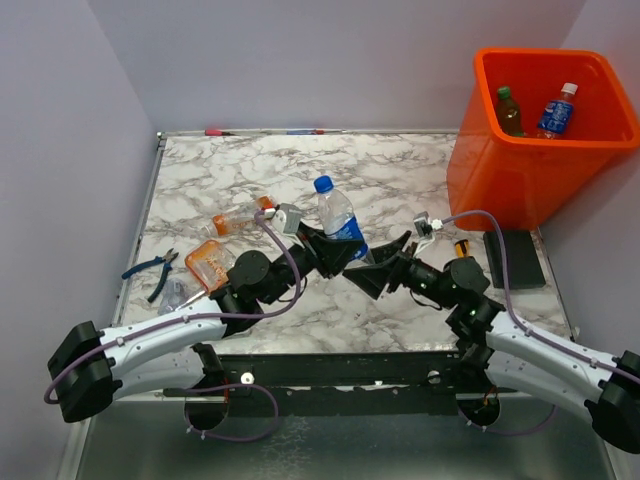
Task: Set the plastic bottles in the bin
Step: Pick up the plastic bottle at the center of the board.
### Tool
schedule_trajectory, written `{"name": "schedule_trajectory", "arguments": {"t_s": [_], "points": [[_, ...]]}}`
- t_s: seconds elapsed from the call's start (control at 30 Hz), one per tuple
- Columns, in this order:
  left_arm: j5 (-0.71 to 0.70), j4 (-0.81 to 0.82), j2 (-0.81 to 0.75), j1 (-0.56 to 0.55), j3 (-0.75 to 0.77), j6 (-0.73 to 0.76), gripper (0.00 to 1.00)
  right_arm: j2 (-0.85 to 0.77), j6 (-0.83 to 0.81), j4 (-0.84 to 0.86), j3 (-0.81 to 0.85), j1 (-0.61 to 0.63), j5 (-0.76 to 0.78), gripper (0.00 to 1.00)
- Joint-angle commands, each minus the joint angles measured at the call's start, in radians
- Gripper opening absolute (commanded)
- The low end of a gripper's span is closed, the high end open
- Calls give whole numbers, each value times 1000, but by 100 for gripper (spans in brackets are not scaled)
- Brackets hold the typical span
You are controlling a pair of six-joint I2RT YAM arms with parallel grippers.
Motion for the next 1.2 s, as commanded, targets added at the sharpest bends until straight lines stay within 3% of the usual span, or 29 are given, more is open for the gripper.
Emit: {"name": "schedule_trajectory", "arguments": {"t_s": [0.0,0.2,0.37,0.47,0.7,1.17], "points": [[-63,-205,-83,21,74,141,19,-78,-117,-432,139,6,-6,100],[-87,-520,-139,42,222,448,6,-131,-203,-914,312,6,186,100],[-48,-688,-118,42,254,749,5,-196,-247,-1009,444,6,379,100],[-53,-686,-122,42,173,842,5,-162,-312,-1039,599,6,363,100],[-39,-486,-192,42,-4,824,2,43,-277,-1010,806,6,288,90],[-11,-558,-123,44,32,682,3,250,-194,-790,780,95,293,77]]}}
